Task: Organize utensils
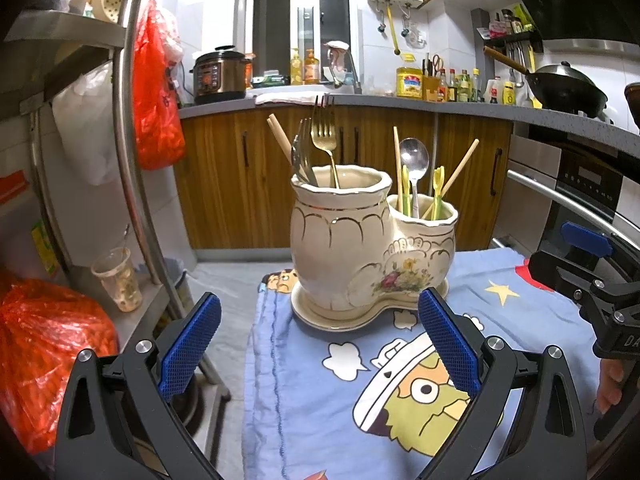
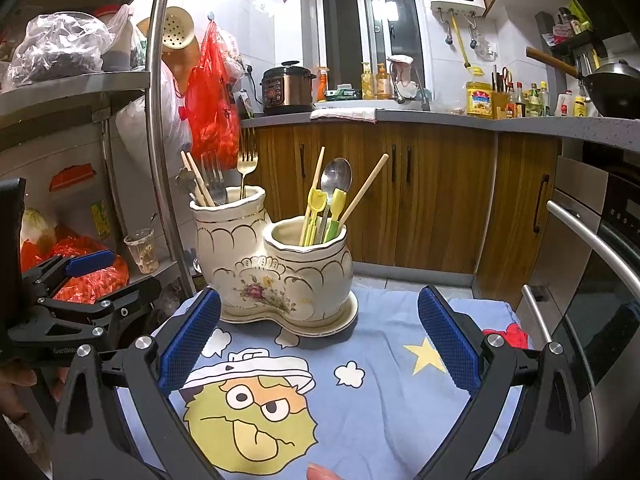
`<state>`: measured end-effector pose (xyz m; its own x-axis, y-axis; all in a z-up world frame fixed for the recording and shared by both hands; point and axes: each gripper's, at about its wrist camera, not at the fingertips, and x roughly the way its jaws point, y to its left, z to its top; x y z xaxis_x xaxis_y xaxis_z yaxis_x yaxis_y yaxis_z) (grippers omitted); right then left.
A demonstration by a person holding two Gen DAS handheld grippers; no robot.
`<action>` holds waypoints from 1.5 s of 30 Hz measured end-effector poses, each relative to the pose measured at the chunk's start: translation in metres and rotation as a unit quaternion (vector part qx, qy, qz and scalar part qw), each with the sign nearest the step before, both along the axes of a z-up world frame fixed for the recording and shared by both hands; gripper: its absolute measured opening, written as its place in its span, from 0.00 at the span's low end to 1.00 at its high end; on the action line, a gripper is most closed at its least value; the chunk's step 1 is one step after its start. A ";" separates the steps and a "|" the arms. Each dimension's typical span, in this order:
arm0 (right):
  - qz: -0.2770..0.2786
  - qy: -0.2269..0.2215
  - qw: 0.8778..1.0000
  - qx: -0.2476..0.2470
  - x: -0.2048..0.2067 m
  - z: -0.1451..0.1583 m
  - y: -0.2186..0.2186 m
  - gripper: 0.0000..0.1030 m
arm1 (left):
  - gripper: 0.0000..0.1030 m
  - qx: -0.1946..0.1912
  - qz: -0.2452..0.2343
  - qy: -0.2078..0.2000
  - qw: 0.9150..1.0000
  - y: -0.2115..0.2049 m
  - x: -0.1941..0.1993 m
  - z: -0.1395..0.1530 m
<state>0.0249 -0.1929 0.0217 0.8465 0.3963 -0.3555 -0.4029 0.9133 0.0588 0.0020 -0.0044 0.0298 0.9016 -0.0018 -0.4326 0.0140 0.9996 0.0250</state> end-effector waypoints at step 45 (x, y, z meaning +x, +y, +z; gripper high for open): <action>0.000 0.000 1.000 -0.003 0.001 -0.002 0.002 0.95 | 0.95 0.008 -0.003 -0.003 1.000 -0.002 0.000 -0.002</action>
<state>0.0256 -0.1905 0.0192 0.8462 0.3947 -0.3580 -0.4034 0.9135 0.0539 0.0016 -0.0060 0.0281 0.9039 -0.0001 -0.4278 0.0197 0.9989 0.0415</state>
